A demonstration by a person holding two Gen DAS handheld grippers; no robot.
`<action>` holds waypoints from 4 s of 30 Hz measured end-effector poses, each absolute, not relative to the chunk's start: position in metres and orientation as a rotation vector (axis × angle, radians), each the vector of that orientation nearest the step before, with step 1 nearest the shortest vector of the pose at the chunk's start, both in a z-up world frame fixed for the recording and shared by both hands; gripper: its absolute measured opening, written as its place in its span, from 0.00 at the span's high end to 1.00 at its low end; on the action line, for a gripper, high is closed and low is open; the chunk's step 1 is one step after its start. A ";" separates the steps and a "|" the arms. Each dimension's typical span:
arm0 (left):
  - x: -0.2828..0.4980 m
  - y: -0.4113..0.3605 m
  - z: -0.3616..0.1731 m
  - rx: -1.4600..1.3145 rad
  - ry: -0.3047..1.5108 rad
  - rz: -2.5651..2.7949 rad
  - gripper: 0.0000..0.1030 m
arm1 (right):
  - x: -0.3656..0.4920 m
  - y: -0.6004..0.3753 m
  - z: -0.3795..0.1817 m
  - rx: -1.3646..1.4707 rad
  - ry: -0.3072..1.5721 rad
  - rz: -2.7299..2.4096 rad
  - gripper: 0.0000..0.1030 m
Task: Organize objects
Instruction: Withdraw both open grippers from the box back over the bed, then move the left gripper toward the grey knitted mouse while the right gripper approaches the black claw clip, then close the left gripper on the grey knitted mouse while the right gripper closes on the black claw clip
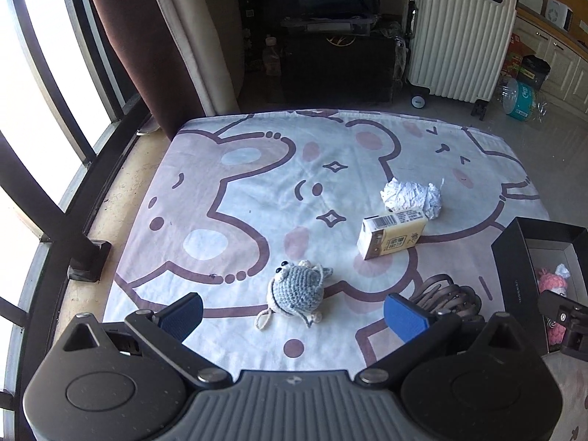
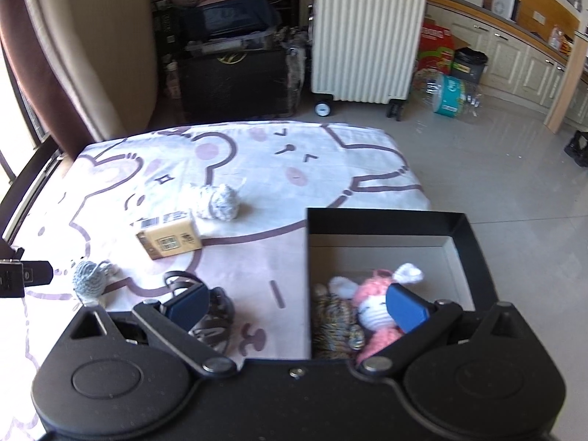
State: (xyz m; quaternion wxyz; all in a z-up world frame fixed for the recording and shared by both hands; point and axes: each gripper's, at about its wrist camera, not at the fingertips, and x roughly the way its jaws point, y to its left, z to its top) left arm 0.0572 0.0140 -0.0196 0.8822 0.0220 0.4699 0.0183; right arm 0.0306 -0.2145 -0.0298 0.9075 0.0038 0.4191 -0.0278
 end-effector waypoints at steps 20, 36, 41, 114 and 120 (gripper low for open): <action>0.054 0.045 -0.023 0.021 1.007 0.087 0.00 | 0.036 -0.182 -0.035 -0.013 0.891 0.007 0.00; 0.054 0.054 -0.024 0.007 1.004 0.087 0.00 | 0.040 -0.163 -0.032 -0.047 0.881 0.035 0.00; 0.056 0.054 -0.023 0.005 0.997 0.089 0.00 | 0.043 -0.161 -0.031 -0.056 0.888 0.035 0.00; 0.128 0.067 -0.109 -0.291 1.232 0.209 0.08 | 0.088 -0.155 -0.081 0.033 1.181 0.370 0.98; 0.124 0.079 -0.098 -0.441 1.181 0.196 0.11 | 0.080 -0.136 -0.077 -0.004 1.186 0.462 0.98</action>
